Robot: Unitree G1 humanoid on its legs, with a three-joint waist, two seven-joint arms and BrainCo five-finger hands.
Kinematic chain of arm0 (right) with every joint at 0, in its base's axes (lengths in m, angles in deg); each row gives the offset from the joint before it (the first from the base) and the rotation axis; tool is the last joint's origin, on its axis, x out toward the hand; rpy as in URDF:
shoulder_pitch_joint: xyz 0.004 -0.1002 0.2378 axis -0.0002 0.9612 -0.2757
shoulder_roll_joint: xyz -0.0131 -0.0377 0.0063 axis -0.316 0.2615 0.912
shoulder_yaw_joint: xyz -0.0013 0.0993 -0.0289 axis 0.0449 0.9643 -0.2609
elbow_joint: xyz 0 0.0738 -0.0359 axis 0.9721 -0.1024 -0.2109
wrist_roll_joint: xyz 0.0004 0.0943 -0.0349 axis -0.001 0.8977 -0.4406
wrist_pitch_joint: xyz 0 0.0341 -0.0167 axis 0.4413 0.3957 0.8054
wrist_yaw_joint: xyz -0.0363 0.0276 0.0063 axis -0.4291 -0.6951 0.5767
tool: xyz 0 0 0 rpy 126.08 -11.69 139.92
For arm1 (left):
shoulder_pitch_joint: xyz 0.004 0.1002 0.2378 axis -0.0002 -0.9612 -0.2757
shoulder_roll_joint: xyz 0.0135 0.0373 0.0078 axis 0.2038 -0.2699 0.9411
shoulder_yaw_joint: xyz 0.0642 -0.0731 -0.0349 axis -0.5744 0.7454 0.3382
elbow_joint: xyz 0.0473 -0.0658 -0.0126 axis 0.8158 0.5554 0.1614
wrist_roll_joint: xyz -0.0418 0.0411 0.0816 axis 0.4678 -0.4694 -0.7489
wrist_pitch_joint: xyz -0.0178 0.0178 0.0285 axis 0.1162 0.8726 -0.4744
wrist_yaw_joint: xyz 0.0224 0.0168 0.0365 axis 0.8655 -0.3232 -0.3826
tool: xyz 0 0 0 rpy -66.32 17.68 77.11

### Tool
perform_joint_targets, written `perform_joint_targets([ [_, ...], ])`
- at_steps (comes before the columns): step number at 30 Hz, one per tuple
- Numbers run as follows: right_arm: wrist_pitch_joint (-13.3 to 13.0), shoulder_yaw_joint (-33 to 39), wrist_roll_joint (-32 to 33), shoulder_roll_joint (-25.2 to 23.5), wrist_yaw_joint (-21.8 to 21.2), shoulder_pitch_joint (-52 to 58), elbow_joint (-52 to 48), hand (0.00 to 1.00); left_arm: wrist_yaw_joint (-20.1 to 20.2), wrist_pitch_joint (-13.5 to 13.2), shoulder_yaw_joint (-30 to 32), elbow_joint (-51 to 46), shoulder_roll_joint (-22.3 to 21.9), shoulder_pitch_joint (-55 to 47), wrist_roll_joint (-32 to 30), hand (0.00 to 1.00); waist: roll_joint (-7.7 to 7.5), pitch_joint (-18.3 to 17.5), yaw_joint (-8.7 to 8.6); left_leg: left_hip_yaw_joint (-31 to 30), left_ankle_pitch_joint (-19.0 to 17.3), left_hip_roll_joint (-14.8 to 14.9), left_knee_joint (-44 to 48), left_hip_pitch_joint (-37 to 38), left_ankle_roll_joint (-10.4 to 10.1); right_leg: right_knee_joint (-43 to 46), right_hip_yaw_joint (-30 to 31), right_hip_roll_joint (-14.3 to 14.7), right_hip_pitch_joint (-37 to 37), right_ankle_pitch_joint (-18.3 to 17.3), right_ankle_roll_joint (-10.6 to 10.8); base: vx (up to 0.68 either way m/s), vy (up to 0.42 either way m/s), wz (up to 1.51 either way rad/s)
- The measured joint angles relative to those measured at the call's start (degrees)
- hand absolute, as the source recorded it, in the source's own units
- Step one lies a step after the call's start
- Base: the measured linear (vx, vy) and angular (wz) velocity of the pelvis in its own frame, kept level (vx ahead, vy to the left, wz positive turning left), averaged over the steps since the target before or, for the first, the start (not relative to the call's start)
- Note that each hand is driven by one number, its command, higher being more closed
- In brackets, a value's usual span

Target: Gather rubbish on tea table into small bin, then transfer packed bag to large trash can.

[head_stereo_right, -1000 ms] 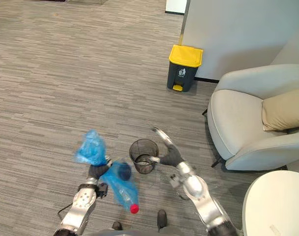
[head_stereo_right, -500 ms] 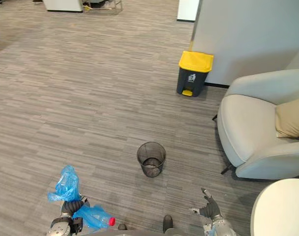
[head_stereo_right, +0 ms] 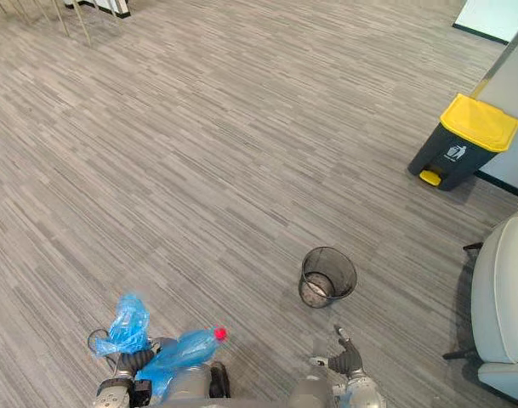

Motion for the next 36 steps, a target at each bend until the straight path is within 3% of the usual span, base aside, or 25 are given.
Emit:
perform_joint_targets([
  [3,0.1,0.2,1.4,0.2,0.1,-0.6,1.4,0.00,0.0,0.0,0.0,0.3,0.4,2.8,0.0,1.00,-0.40,0.3,-1.54,-0.4,-0.9,-2.0,-3.3,2.4,-0.4,-11.2,-4.6,3.4,-4.6,-0.2,-0.7,0.35,-0.004,0.28],
  [5,0.1,0.3,1.9,0.4,0.0,-1.9,2.8,0.00,0.0,0.0,0.2,0.7,0.5,4.3,0.0,1.00,0.17,0.6,-2.14,-0.7,-1.6,-2.4,-4.1,4.2,-1.2,-22.9,-6.9,5.8,-5.3,2.8,-2.2,0.54,-0.050,0.32],
  [7,0.4,0.3,1.9,0.4,0.0,-1.9,3.3,0.00,0.0,0.0,1.0,1.7,0.4,5.0,-0.1,1.00,0.26,-0.1,-2.84,-1.9,-2.9,-2.3,-6.1,7.9,-3.2,-25.3,-7.3,7.1,-4.7,8.6,-7.2,0.54,-0.093,0.43],
  [8,0.7,0.9,1.9,0.5,0.0,-1.5,2.0,0.00,-0.1,0.0,1.5,1.9,-0.8,5.0,-0.1,1.00,1.18,-0.4,-3.19,-2.3,-2.5,-0.7,-4.7,9.8,-5.5,-24.3,-8.6,8.2,-2.9,9.4,-10.3,0.60,-0.120,0.39],
  [9,0.7,1.5,1.9,0.7,0.0,-1.6,1.1,0.00,-0.1,0.0,2.0,1.9,-1.4,5.0,-0.1,1.00,2.37,-0.1,-2.95,-2.4,-2.1,1.5,-1.1,9.2,-6.5,-23.4,-9.5,9.2,-1.7,8.3,-10.9,0.88,-0.199,0.20],
  [10,0.7,1.9,1.9,1.0,0.0,-1.4,-0.9,0.00,-0.1,0.1,2.9,1.7,-2.5,5.0,-0.1,1.00,3.52,0.5,-2.84,-2.5,0.9,4.7,10.0,6.3,-6.5,-22.4,-10.8,10.6,1.3,6.2,-12.4,0.82,-0.262,-0.06],
  [11,0.7,1.9,1.9,1.6,-0.1,-1.0,-2.7,0.00,-0.1,0.1,3.7,1.3,-4.0,4.1,0.0,1.00,4.08,0.7,-2.66,-4.1,10.4,7.9,23.4,1.5,-3.2,-23.5,-10.4,13.3,5.4,4.4,-13.3,0.68,-0.228,-0.23],
  [12,0.6,1.9,2.0,1.9,0.0,-0.7,-3.9,0.00,-0.1,0.1,3.9,0.8,-4.8,3.3,0.0,1.00,4.35,0.7,-2.08,-5.1,16.1,9.6,29.5,-0.7,-2.2,-25.3,-9.4,14.1,8.1,4.1,-13.5,0.66,-0.147,-0.78],
  [14,0.5,2.2,3.2,2.0,0.6,-1.5,-6.2,0.00,-0.1,0.1,3.5,-0.4,-5.9,2.7,0.1,1.00,3.18,1.0,1.62,-6.7,8.9,9.0,43.7,-9.5,-1.7,-30.7,-1.1,17.1,15.2,2.2,-14.0,0.70,-0.037,-1.37],
  [17,0.5,2.4,3.3,0.8,1.3,-2.3,-7.0,0.00,-0.1,0.0,3.5,-1.4,-6.1,2.5,0.0,1.00,1.22,1.6,4.36,-8.0,3.5,4.0,34.8,-16.7,1.3,-36.1,9.0,17.2,22.6,1.6,-14.1,0.59,0.070,-1.55],
  [20,0.4,3.0,3.2,1.1,1.4,-3.0,-7.0,0.00,0.0,-0.3,3.6,-2.5,-6.7,2.1,0.0,1.00,1.53,1.2,6.39,-15.3,4.0,-0.6,13.4,-18.6,-3.1,-35.3,15.8,16.2,24.7,-2.7,-10.2,0.49,0.235,-1.82],
  [21,0.5,4.5,3.1,1.4,1.5,-4.1,-5.6,0.00,-0.1,-0.6,4.1,-2.3,-7.3,1.7,0.0,1.00,3.25,0.8,6.53,-20.3,8.6,-0.3,2.4,-17.6,-3.3,-33.7,19.4,17.2,25.2,-6.1,-8.2,0.53,0.352,-1.51],
  [22,1.1,4.7,3.1,0.1,1.7,-5.1,-3.0,0.00,-0.2,-0.3,4.7,-0.8,-6.1,3.1,0.0,1.00,0.45,-0.2,5.02,-17.0,5.1,-1.5,3.7,-16.4,-3.9,-31.4,22.5,14.9,24.2,-7.5,-7.3,0.53,0.348,-1.29],
  [23,1.2,4.5,3.0,0.2,1.6,-4.8,-2.8,0.00,-0.2,-0.4,5.1,-1.4,-5.8,3.0,0.0,1.00,-0.24,-1.0,4.80,-16.3,3.4,-2.0,4.5,-16.3,-3.6,-30.4,24.1,13.9,23.5,-7.4,-6.8,0.75,0.411,-1.37],
  [24,1.2,4.7,2.9,0.3,1.5,-3.7,-3.2,0.00,-0.2,-0.5,5.7,-3.3,-5.4,2.5,0.0,1.00,-1.25,-1.7,4.95,-10.8,-1.8,-1.3,7.2,-13.2,-1.7,-24.3,25.8,12.6,22.3,-8.2,-2.2,0.54,0.270,-1.20],
  [25,1.3,4.7,2.9,0.3,1.5,-3.6,-3.2,0.00,-0.2,-0.5,5.8,-3.5,-5.3,2.4,0.0,1.00,-1.25,-1.7,4.90,-10.0,-2.3,-1.2,7.4,-12.5,-1.2,-22.6,25.4,12.5,21.8,-8.1,-1.2,0.62,0.312,-1.65],
  [26,1.3,4.4,2.7,0.3,1.4,-3.9,-3.3,0.00,-0.2,-0.5,5.7,-4.1,-5.2,1.4,0.0,1.00,-0.96,-1.5,4.82,-6.5,-4.7,-0.3,7.2,-8.2,0.3,-13.4,23.2,11.8,18.5,-6.3,6.9,0.29,0.149,-1.08],
  [27,1.2,4.2,2.7,0.2,1.4,-4.1,-3.3,0.00,-0.2,-0.5,5.5,-4.1,-5.0,1.3,0.0,1.00,-0.65,-1.3,4.66,-5.4,-5.7,-0.1,6.6,-6.2,0.8,-8.0,21.2,11.1,16.0,-5.3,10.7,0.46,0.239,-1.34],
  [28,1.3,3.8,2.6,0.1,1.4,-4.4,-3.3,0.00,-0.4,-0.4,4.6,-4.1,-3.9,1.7,0.0,1.00,-0.10,-1.0,4.33,-3.2,-7.1,0.1,4.8,-2.6,1.1,0.9,16.9,9.8,10.9,-4.8,10.1,0.45,0.179,-0.87],
  [29,1.6,3.7,2.3,0.1,1.4,-4.3,-3.2,0.00,-1.0,-0.4,3.9,-4.1,-3.0,2.2,0.1,1.00,-0.20,-1.1,3.16,-2.1,-7.7,0.2,2.7,0.5,1.5,5.3,10.0,8.0,6.4,-5.5,7.0,0.44,0.130,-0.63],
  [31,1.7,3.6,1.0,0.2,1.5,-5.2,-3.1,0.00,-1.5,-0.4,4.1,-4.0,-2.2,2.7,0.1,1.00,-0.15,-1.0,1.81,0.1,-7.8,0.7,-1.6,5.5,1.7,5.4,2.0,6.7,0.2,-7.5,1.0,0.50,0.030,-0.46],
  [33,1.6,3.5,0.6,1.1,1.5,-7.9,-0.5,0.00,-1.4,-0.4,4.6,-2.2,-1.4,3.5,0.1,1.00,1.15,-0.2,1.31,0.9,-7.6,1.9,-5.7,10.4,1.3,-3.4,-5.6,7.5,-4.3,-7.1,-1.8,0.57,0.023,-0.52],
  [34,1.7,3.6,0.6,1.8,1.6,-8.7,1.2,0.00,-1.4,-0.4,4.6,-0.6,-1.3,4.5,0.1,1.00,1.37,-0.1,1.22,1.3,-6.7,2.0,-7.4,13.2,-0.1,-12.0,-9.3,8.3,-6.9,-4.0,-4.2,0.77,-0.015,-0.22],
  [35,1.7,3.7,0.6,2.2,1.7,-8.5,1.9,0.00,-1.4,-0.4,4.9,0.8,-0.2,5.3,0.1,1.00,0.72,-0.4,1.02,0.6,-6.0,1.1,-8.2,15.3,-1.5,-21.1,-10.4,9.8,-7.8,2.2,-6.0,0.79,-0.046,-0.06],
  [36,1.7,3.7,0.6,2.5,1.7,-8.0,2.1,0.00,-1.3,-0.4,5.2,1.0,-0.2,5.1,0.1,1.00,0.47,-0.6,0.78,-0.2,-6.0,0.7,-8.1,16.7,-1.5,-24.4,-10.2,10.5,-7.7,6.8,-8.1,0.85,-0.079,0.10],
])
